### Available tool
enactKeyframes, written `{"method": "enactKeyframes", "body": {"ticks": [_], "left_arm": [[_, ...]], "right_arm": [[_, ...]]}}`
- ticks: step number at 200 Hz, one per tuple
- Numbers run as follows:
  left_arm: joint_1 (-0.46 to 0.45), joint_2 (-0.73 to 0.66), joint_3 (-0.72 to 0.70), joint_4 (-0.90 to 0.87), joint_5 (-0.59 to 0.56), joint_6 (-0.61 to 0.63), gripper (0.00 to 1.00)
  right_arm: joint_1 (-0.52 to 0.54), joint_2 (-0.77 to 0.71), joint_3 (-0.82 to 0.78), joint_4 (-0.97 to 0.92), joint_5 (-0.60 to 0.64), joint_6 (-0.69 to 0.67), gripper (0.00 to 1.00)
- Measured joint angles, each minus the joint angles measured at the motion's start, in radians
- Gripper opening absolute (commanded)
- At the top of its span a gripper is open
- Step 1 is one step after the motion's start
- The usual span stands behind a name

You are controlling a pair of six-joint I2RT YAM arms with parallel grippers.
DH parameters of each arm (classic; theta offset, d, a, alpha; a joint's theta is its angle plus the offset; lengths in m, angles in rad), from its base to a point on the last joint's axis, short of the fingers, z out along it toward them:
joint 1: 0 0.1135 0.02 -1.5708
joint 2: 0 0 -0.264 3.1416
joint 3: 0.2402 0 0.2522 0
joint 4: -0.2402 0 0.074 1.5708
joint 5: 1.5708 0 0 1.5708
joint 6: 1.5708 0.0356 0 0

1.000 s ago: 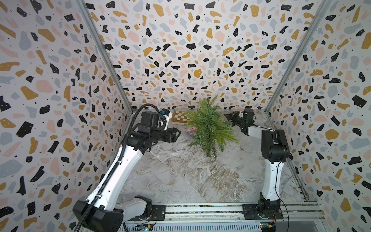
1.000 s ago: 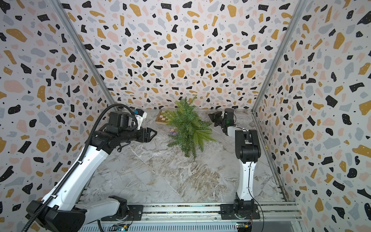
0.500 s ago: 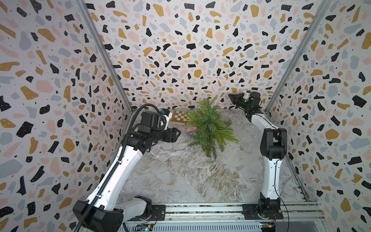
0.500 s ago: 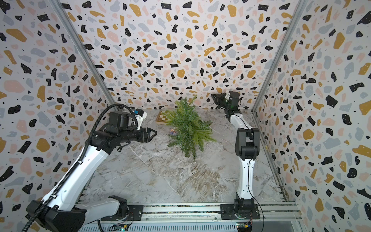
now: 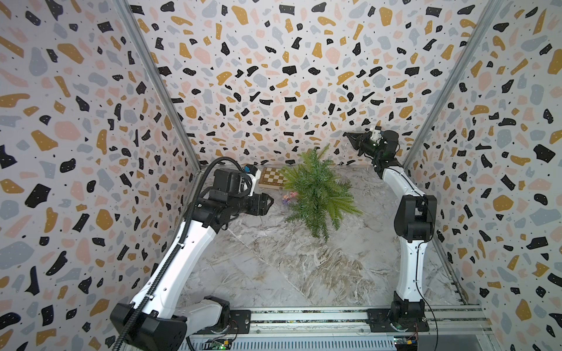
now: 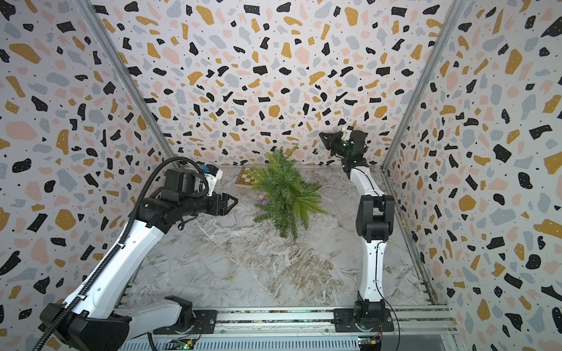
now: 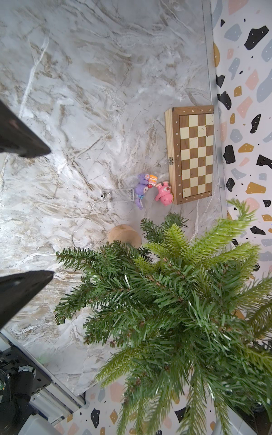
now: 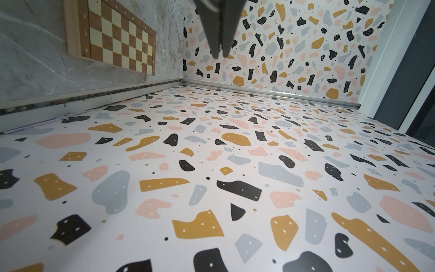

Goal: Remove string lights from the small christmas tree
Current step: Remove the light string from the Christmas tree.

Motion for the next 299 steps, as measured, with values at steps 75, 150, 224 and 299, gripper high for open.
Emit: {"method": "enactKeyframes", "body": {"ticks": [75, 150, 224, 299], "left_arm": [[0.0, -0.018, 0.0, 0.0, 0.0, 0.0, 0.75], [0.0, -0.034, 0.0, 0.0, 0.0, 0.0, 0.75], [0.0, -0.058, 0.0, 0.0, 0.001, -0.001, 0.75], [0.0, -0.066, -0.011, 0.0, 0.005, -0.003, 0.75]], "right_arm": [[-0.018, -0.058, 0.0, -0.014, -0.017, -0.014, 0.0], [-0.025, -0.14, -0.005, -0.016, -0.047, -0.037, 0.0], [-0.072, -0.326, -0.121, -0.009, -0.056, -0.079, 0.0], [-0.113, -0.399, -0.185, -0.011, -0.057, -0.111, 0.0]]}}
